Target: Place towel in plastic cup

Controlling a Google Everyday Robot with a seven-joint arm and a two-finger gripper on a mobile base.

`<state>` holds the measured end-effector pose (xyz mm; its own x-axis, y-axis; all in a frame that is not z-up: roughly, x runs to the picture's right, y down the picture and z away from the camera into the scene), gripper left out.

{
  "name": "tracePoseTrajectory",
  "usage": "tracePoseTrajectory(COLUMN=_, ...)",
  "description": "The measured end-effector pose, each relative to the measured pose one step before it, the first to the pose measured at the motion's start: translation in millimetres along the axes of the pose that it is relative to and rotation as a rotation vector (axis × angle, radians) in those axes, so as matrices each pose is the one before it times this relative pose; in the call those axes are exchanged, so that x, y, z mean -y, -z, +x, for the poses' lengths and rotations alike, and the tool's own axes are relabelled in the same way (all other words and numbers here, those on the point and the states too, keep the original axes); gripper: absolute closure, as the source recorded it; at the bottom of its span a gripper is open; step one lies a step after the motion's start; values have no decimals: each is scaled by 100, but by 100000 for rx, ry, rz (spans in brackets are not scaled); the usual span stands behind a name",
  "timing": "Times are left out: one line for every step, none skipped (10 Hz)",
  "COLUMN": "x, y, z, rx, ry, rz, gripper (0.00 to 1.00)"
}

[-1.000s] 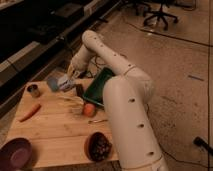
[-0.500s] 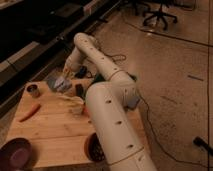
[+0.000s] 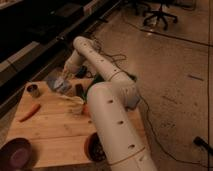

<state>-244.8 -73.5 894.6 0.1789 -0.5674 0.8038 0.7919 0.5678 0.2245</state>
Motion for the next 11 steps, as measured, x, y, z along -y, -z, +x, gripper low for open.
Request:
tracePoseTrajectory(x=226, y=-413, z=-20, rx=-11, ry=2153, rz=1550, gripper=100)
tracePoseTrajectory(x=350, y=-373, z=-54, rx=-102, ry=1917, rz=1457, gripper=100)
tracePoseTrajectory(x=222, y=-80, z=127, rx=-596, ry=1554, rz=1619, gripper=100)
tracePoseTrajectory(x=124, y=-42, z=106, rx=-370, ry=785, rz=742, gripper=100)
tracePoseTrajectory(x=156, y=182, z=434, rx=-784, ry=134, rz=1173, gripper=100)
tracePoseTrajectory(x=156, y=28, z=260, rx=-228, ry=-164, rz=341, gripper=100)
tracePoseTrajectory(x=286, y=78, z=293, rx=-48, ry=-260, rz=680, gripper=100)
tracePoseTrajectory(x=436, y=109, z=585, rx=268, ry=-1071, rz=1541, gripper=100)
tracePoseTrajectory(x=119, y=113, z=267, rx=152, ry=-493, rz=728, gripper=100)
tracePoseTrajectory(x=98, y=76, z=164, rx=69, ry=-258, rz=523, gripper=100)
tracePoseTrajectory(x=-9, y=108, z=148, rx=-93, ry=-233, rz=322, gripper=100)
